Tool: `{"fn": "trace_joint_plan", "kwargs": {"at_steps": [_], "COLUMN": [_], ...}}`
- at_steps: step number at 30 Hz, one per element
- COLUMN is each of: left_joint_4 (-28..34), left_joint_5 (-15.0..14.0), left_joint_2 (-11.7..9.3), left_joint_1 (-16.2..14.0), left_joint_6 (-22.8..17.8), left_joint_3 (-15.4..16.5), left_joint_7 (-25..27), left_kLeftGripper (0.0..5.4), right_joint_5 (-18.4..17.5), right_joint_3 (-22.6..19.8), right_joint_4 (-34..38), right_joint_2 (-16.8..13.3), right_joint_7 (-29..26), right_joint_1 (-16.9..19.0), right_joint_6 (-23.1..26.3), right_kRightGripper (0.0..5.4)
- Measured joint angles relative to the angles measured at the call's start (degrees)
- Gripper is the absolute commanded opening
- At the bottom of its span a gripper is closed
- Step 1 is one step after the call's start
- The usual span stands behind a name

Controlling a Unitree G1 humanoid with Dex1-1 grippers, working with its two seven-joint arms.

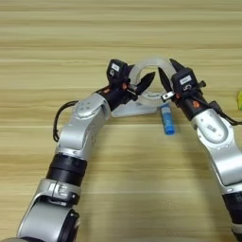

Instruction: Move the objects on the table

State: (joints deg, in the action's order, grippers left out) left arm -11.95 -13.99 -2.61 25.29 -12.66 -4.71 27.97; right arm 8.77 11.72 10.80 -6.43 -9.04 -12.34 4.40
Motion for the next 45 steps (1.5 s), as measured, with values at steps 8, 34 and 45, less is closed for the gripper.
{"fn": "trace_joint_plan", "kwargs": {"at_steps": [8, 34, 45], "left_joint_4": [-0.1, -1.6, -1.6], "left_joint_5": [0.0, 14.0, 13.9], "left_joint_2": [0.0, 0.6, 0.7], "left_joint_1": [0.0, 0.0, 0.0], "left_joint_6": [0.0, 10.8, 11.2], "left_joint_3": [0.0, -4.1, -4.1], "left_joint_7": [-0.2, -10.3, -10.9], "left_kLeftGripper": [2.95, 2.32, 1.66], "right_joint_5": [0.0, 0.7, 0.9], "right_joint_3": [-0.1, -0.1, 0.1], "right_joint_4": [-0.3, -2.5, -2.8], "right_joint_2": [0.0, 0.6, 0.5], "right_joint_7": [0.0, 1.8, 2.0], "right_joint_1": [0.0, -1.9, -1.9], "right_joint_6": [0.0, -0.2, -0.2], "right_kRightGripper": [1.53, 1.53, 1.53]}}
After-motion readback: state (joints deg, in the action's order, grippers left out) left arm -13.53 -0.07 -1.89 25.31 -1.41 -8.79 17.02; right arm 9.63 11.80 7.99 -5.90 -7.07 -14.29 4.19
